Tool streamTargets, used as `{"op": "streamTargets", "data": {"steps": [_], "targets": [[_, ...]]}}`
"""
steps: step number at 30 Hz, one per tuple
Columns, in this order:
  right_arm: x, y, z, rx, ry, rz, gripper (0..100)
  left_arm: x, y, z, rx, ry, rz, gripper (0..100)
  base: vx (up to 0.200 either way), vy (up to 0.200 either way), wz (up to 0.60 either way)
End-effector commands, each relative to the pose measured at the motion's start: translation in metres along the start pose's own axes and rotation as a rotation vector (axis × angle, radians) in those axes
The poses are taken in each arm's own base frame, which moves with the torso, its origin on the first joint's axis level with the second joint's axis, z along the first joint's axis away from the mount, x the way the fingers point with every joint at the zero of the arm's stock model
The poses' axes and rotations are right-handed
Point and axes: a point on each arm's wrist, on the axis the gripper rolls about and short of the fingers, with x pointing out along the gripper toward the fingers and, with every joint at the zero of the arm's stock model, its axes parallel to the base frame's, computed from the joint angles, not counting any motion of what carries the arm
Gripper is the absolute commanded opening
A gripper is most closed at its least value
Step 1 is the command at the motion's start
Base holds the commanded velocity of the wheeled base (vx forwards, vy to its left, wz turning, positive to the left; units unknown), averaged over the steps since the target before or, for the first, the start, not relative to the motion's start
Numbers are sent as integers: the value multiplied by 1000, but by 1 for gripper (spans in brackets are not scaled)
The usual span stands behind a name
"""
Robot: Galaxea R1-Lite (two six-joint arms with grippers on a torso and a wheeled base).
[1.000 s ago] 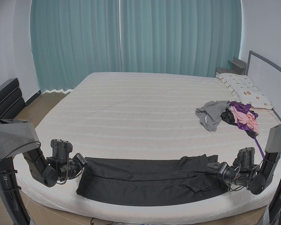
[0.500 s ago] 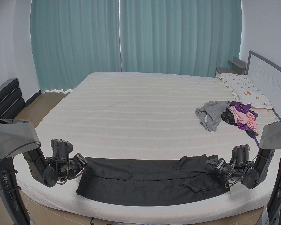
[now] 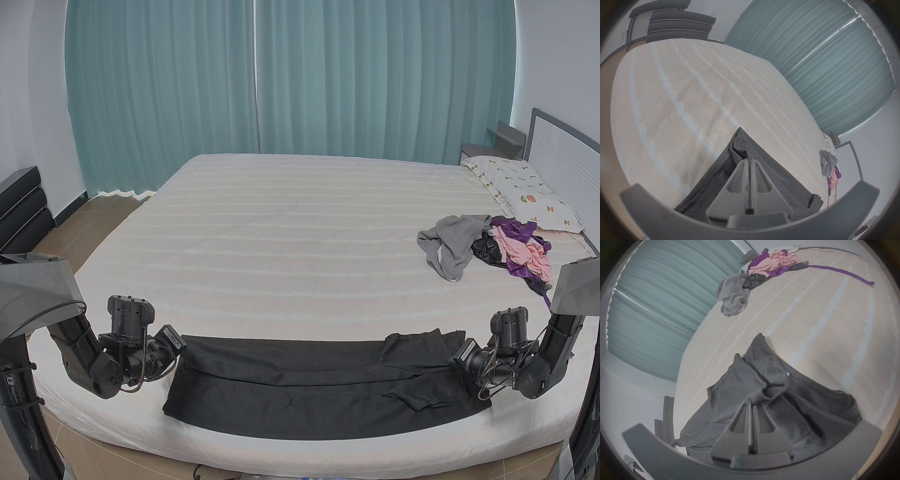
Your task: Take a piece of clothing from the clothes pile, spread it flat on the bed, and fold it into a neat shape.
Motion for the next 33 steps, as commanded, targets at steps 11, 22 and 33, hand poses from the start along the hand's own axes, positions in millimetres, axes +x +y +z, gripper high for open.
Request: {"op": "streamTargets", "data": {"steps": [11, 22, 33], "targets": [[1, 42, 36, -3, -109, 133, 0, 3, -23, 21, -1, -73, -82, 0, 0, 0, 0], [12, 83, 85, 8, -261, 286, 0, 15, -53, 79, -44, -255, -215, 0, 0, 0, 0], [1, 56, 57, -3, -174, 222, 0, 15, -18, 48, -35, -177, -132, 0, 0, 0, 0]]}}
